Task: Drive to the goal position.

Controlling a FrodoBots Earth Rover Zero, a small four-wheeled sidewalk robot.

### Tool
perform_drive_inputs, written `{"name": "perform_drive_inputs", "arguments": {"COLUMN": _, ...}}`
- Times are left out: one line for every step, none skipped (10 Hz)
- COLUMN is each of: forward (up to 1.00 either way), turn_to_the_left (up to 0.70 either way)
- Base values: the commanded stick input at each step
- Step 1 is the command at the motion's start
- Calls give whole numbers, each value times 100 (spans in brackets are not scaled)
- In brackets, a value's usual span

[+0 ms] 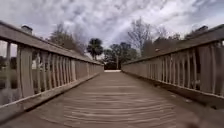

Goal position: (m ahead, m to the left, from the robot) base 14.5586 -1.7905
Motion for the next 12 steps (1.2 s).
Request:
{"name": "perform_drive_inputs", "arguments": {"forward": 70, "turn_to_the_left": 0}}
{"name": "perform_drive_inputs", "arguments": {"forward": 70, "turn_to_the_left": 0}}
{"name": "perform_drive_inputs", "arguments": {"forward": 70, "turn_to_the_left": 0}}
{"name": "perform_drive_inputs", "arguments": {"forward": 70, "turn_to_the_left": 0}}
{"name": "perform_drive_inputs", "arguments": {"forward": 70, "turn_to_the_left": 0}}
{"name": "perform_drive_inputs", "arguments": {"forward": 70, "turn_to_the_left": 0}}
{"name": "perform_drive_inputs", "arguments": {"forward": 70, "turn_to_the_left": 0}}
{"name": "perform_drive_inputs", "arguments": {"forward": 70, "turn_to_the_left": 0}}
{"name": "perform_drive_inputs", "arguments": {"forward": 70, "turn_to_the_left": 0}}
{"name": "perform_drive_inputs", "arguments": {"forward": 70, "turn_to_the_left": 0}}
{"name": "perform_drive_inputs", "arguments": {"forward": 70, "turn_to_the_left": 0}}
{"name": "perform_drive_inputs", "arguments": {"forward": 70, "turn_to_the_left": -32}}
